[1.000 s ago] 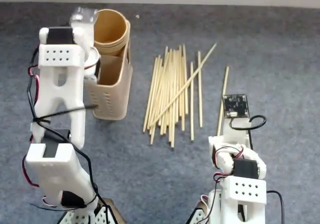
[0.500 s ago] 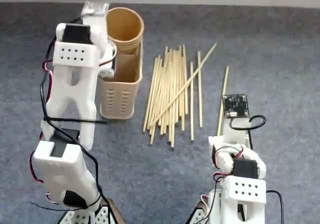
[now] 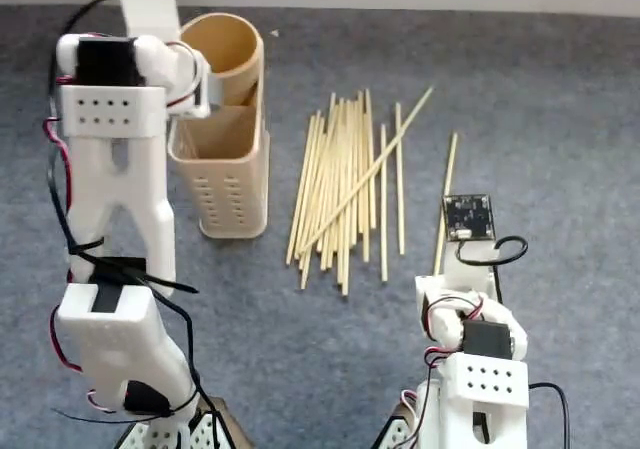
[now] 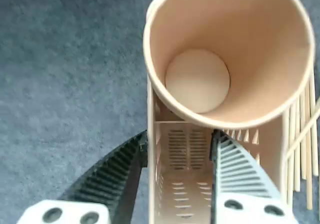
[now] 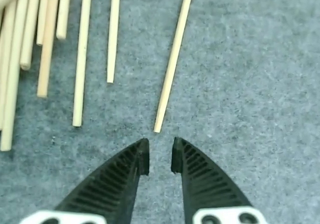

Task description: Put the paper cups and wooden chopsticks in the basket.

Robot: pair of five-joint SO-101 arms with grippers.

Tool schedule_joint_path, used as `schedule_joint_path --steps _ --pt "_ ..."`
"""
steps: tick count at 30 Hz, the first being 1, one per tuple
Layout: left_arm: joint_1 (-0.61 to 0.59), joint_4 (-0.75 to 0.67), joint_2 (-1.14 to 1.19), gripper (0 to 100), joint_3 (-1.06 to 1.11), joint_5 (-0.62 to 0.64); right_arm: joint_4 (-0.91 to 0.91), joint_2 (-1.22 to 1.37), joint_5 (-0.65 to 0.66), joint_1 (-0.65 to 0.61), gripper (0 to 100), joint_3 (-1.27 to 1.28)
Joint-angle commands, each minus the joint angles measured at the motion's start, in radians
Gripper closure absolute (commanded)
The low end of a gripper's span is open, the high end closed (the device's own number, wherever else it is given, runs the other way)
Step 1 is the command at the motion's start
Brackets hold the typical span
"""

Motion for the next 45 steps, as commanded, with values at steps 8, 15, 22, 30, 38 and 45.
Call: schedule_joint_path --steps 8,15,22,30,38,45 --pt "-0.170 0.005 -0.030 77 -0.443 -0.097 -0.018 -0.013 -0.008 0.004 90.3 -0.005" --pt "-0.352 0.005 -0.030 77 -0.553 -0.081 -0.018 -0.013 -0.003 0.004 90.3 -0.002" --pt "-0.835 0.005 -0.019 77 -0.407 -0.032 -0.018 -0.013 -0.003 0.004 90.3 -0.001" --pt "-0.998 0.005 -0.056 77 0.153 -0.120 0.013 -0.010 -0.003 -0.042 90.3 -0.048" --pt "-0.993 -0.063 -0.483 72 0.892 -0.219 0.209 0.367 -0.011 -0.136 90.3 -0.598" --pt "-0.995 -0.476 -0.980 71 1.684 -0.213 0.245 0.895 -0.087 -0.265 90.3 -1.061"
